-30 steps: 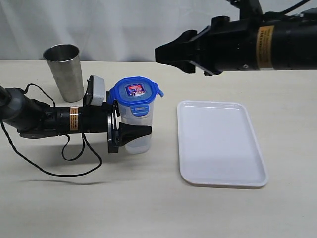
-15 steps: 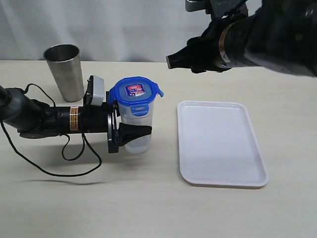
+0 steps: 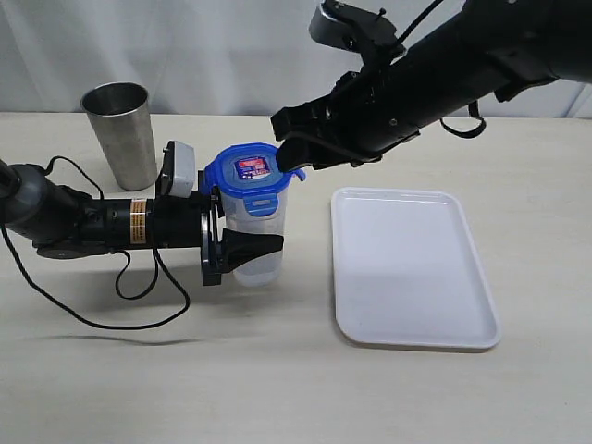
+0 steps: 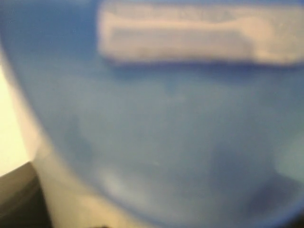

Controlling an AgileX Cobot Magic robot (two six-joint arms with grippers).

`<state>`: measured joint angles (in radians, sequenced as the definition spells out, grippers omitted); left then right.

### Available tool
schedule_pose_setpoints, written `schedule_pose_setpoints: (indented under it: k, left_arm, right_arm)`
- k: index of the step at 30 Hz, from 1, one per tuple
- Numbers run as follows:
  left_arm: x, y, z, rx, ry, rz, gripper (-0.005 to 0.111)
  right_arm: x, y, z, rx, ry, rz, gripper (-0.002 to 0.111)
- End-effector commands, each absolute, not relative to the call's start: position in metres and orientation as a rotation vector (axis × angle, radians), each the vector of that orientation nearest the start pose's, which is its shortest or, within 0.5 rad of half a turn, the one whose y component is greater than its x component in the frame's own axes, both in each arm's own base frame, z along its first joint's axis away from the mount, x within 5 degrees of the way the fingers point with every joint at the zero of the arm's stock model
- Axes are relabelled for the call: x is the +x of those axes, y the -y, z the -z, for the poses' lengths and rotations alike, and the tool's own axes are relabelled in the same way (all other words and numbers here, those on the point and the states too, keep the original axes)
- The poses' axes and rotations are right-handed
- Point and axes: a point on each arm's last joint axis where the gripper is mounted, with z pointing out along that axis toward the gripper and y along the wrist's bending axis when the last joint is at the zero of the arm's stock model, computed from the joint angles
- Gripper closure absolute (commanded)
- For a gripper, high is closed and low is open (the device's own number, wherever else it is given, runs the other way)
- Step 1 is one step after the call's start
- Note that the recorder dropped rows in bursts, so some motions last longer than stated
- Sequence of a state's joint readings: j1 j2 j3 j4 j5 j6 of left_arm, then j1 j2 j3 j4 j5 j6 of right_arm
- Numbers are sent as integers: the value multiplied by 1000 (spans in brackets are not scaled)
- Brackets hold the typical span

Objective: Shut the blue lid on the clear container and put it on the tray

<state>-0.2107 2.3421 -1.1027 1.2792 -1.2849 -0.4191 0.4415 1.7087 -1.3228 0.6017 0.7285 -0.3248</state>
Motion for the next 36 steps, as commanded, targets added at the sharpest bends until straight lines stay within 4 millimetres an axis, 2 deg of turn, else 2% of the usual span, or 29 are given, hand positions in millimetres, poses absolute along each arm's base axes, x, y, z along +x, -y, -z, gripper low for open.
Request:
schedule_pose_setpoints:
  k: [1,6,12,16,19,24,30,36]
  left_arm:
    - [355,159,-58,1213,-1459,983,107]
    - [355,159,-58,1213,-1459,983,107]
    - [355,159,-59,1211,-1459,983,107]
    - [355,159,-59,1211,-1459,983,107]
    - [355,159,-59,1211,-1459,983,107]
    - [355,159,-59,1211,-1459,983,107]
    - [355,159,-59,1211,-1459,983,107]
    - [355,159,-58,1213,-1458,982,107]
  right_arm:
    - [328,-196,-277,-554,-2443,-845,62]
    - [337,-199,-257,-537,-2488,-857,62]
    - [339,-200,-251,-534,-2503,-855,62]
    - [339,-200,-253,-533,-2500,-859,62]
    - [340,-202,-262,-560,-2486,-879,62]
    - [340,-204,-281,-628,-2489,-883,51]
    - [344,-195,-277,-574,-2566,-729,50]
    - [344,-197,-279,-561,-2545,-760,50]
